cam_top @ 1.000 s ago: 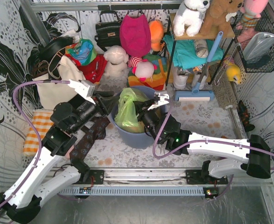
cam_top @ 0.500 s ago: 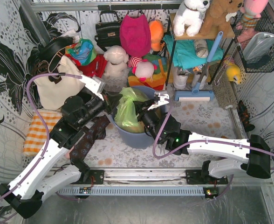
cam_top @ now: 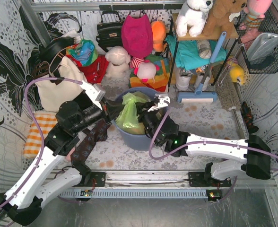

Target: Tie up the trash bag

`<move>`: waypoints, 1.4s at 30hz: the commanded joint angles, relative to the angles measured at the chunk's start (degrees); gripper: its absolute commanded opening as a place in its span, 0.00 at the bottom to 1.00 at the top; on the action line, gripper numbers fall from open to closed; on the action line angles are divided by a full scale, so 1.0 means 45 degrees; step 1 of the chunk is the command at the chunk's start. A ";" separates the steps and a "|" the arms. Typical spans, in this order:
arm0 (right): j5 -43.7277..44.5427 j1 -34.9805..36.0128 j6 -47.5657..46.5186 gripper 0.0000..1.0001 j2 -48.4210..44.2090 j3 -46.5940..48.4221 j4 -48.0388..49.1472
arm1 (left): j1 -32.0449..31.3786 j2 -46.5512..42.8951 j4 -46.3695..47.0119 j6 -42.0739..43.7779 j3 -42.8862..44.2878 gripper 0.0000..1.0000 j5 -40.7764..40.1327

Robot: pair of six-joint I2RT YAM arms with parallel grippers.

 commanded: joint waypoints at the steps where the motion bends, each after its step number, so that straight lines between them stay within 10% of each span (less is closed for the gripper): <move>1: 0.0314 -0.0068 -0.0528 0.00 0.0308 0.0356 0.1265 | 0.0090 -0.0381 -0.0132 -0.0578 -0.0200 0.00 0.1375; 27: -0.4029 -0.0489 -0.0556 0.00 0.1122 -0.1029 0.5941 | 0.0098 -0.0552 -0.0442 -0.0956 -0.1175 0.03 0.3054; 35: -0.4974 -0.0699 0.0062 0.00 0.0887 -0.1326 0.6194 | 0.0090 -0.1022 -0.1907 -0.0069 -0.0269 0.50 0.1337; 42: -0.5115 -0.0727 0.0101 0.00 0.0839 -0.1546 0.6501 | 0.0090 -0.1629 -0.3164 0.0179 0.0929 0.55 -0.1395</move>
